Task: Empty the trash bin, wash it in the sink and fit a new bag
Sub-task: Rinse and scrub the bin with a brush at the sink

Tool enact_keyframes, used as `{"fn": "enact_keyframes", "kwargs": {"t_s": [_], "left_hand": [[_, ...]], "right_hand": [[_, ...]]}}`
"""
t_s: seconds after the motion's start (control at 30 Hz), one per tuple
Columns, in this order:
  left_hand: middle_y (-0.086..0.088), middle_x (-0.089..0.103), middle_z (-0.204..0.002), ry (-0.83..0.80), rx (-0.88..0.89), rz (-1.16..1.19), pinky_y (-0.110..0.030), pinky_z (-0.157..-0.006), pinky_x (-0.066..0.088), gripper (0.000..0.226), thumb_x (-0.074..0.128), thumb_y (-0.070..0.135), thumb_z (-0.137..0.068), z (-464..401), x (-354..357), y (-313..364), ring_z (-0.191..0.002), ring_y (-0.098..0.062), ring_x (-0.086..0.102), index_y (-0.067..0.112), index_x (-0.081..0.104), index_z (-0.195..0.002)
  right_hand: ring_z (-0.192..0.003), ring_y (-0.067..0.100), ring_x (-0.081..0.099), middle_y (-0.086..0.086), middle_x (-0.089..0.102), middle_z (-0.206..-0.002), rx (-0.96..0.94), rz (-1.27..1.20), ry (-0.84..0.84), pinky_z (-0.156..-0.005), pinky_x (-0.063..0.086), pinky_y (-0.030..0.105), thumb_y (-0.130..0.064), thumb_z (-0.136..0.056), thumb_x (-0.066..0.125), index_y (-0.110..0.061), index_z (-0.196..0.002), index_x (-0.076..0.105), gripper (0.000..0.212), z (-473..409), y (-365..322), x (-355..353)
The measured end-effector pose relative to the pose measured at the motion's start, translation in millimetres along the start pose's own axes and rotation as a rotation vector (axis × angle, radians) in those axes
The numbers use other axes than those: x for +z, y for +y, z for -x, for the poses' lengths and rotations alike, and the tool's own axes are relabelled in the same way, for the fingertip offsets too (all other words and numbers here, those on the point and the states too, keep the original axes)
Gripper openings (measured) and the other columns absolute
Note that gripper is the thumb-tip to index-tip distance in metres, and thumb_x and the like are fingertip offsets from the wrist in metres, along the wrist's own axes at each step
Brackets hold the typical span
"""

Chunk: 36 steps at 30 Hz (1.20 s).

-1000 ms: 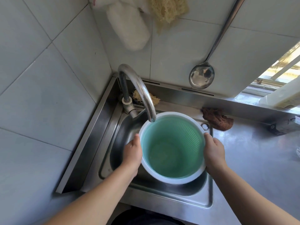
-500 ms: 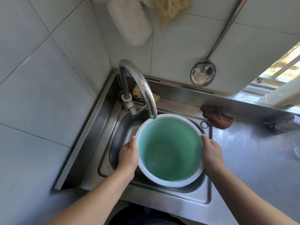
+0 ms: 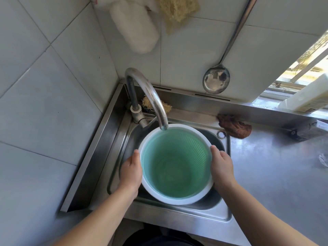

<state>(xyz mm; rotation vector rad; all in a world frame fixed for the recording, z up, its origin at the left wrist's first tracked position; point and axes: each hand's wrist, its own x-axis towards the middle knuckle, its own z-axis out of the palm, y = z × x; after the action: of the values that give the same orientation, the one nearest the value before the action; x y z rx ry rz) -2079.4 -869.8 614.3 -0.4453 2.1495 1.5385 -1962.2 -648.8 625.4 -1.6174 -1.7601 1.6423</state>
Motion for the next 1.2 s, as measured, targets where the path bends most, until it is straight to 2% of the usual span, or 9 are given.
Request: {"fn": "enact_keyframes", "kwargs": {"t_s": [0.17, 0.3, 0.43, 0.57, 0.7, 0.87, 1.03, 1.13, 1.2], "left_hand": [[0.007, 0.076, -0.075, -0.067, -0.077, 0.024, -0.028, -0.06, 0.05, 0.045, 0.045, 0.049, -0.097, 9.5, 11.9, -3.9, -0.072, -0.015, 0.071, 0.015, 0.073, -0.086], [0.01, 0.076, -0.074, -0.102, -0.088, 0.039, -0.024, -0.054, 0.049, 0.046, 0.042, 0.052, -0.096, 16.4, 16.8, 2.7, -0.065, -0.01, 0.071, 0.019, 0.073, -0.085], [0.007, 0.076, -0.075, -0.134, -0.067, 0.067, -0.026, -0.055, 0.05, 0.046, 0.043, 0.053, -0.094, 21.3, 21.1, 20.9, -0.074, -0.017, 0.072, 0.019, 0.072, -0.086], [-0.001, 0.076, -0.08, -0.164, -0.046, 0.116, -0.024, -0.049, 0.05, 0.04, 0.044, 0.049, -0.091, 26.1, 21.0, 37.1, -0.071, -0.019, 0.072, 0.02, 0.07, -0.09], [-0.006, 0.073, -0.098, -0.182, -0.006, 0.202, -0.042, -0.068, 0.058, 0.031, 0.046, 0.039, -0.092, 32.1, 21.6, 50.2, -0.086, -0.03, 0.071, 0.023, 0.061, -0.115], [0.001, 0.077, -0.097, -0.344, 0.01, 0.246, -0.037, -0.063, 0.059, 0.026, 0.05, 0.033, -0.093, 46.5, 19.7, 61.9, -0.087, -0.027, 0.075, 0.032, 0.072, -0.107], [-0.006, 0.077, -0.085, -0.388, -0.184, 0.243, -0.029, -0.051, 0.047, 0.022, 0.055, 0.029, -0.082, 58.6, 29.4, 42.2, -0.063, -0.022, 0.07, 0.02, 0.073, -0.093], [-0.006, 0.074, -0.077, -0.416, -0.309, 0.251, -0.028, -0.05, 0.042, 0.018, 0.056, 0.029, -0.079, 66.0, 37.9, 21.3, -0.063, -0.022, 0.066, 0.021, 0.072, -0.08], [-0.002, 0.071, -0.07, -0.41, -0.38, 0.265, -0.024, -0.047, 0.038, 0.015, 0.057, 0.029, -0.076, 72.7, 42.6, 8.3, -0.055, -0.019, 0.061, 0.026, 0.071, -0.074]], "right_hand": [[-0.065, 0.02, 0.048, 0.004, 0.049, -0.071, -0.044, 0.043, 0.036, -0.062, 0.042, 0.035, -0.049, -0.089, 0.055, -0.014, -0.073, 0.046, 0.039, -5.2, -2.6, -16.6], [-0.07, 0.015, 0.055, -0.001, 0.059, -0.073, -0.118, 0.007, 0.012, -0.067, 0.047, 0.033, -0.039, -0.089, 0.054, -0.011, -0.085, 0.066, 0.031, 0.2, -13.8, -25.6], [-0.071, 0.015, 0.05, 0.024, 0.056, -0.076, -0.144, 0.014, 0.033, -0.066, 0.047, 0.038, -0.039, -0.084, 0.05, 0.005, -0.091, 0.06, 0.045, 4.8, -26.8, -38.0], [-0.075, 0.019, 0.064, 0.008, 0.074, -0.08, -0.192, 0.033, -0.02, -0.071, 0.055, 0.039, -0.028, -0.08, 0.045, -0.021, -0.089, 0.078, 0.034, 18.2, -56.9, -50.0], [-0.082, 0.01, 0.074, -0.011, 0.078, -0.086, -0.292, 0.103, -0.073, -0.074, 0.062, 0.034, -0.021, -0.084, 0.048, -0.041, -0.09, 0.079, 0.037, 26.4, -94.8, -64.0], [-0.072, 0.022, 0.071, 0.008, 0.077, -0.087, -0.307, 0.228, -0.028, -0.062, 0.058, 0.038, -0.012, -0.088, 0.051, -0.045, -0.061, 0.076, 0.049, 31.2, -130.6, -73.8], [-0.061, 0.024, 0.052, 0.026, 0.072, -0.092, -0.244, 0.476, 0.014, -0.054, 0.043, 0.037, -0.015, -0.086, 0.052, -0.019, -0.068, 0.077, 0.03, 21.7, -143.7, -77.3], [-0.052, 0.02, 0.045, 0.01, 0.056, -0.064, -0.239, 0.687, -0.019, -0.052, 0.04, 0.023, -0.014, -0.088, 0.05, 0.004, -0.091, 0.068, 0.025, 8.3, -147.4, -77.0], [-0.051, 0.015, 0.042, 0.003, 0.048, -0.063, -0.257, 0.802, -0.029, -0.048, 0.035, 0.021, -0.012, -0.09, 0.05, 0.001, -0.087, 0.063, 0.02, 4.6, -147.4, -75.6]]}}
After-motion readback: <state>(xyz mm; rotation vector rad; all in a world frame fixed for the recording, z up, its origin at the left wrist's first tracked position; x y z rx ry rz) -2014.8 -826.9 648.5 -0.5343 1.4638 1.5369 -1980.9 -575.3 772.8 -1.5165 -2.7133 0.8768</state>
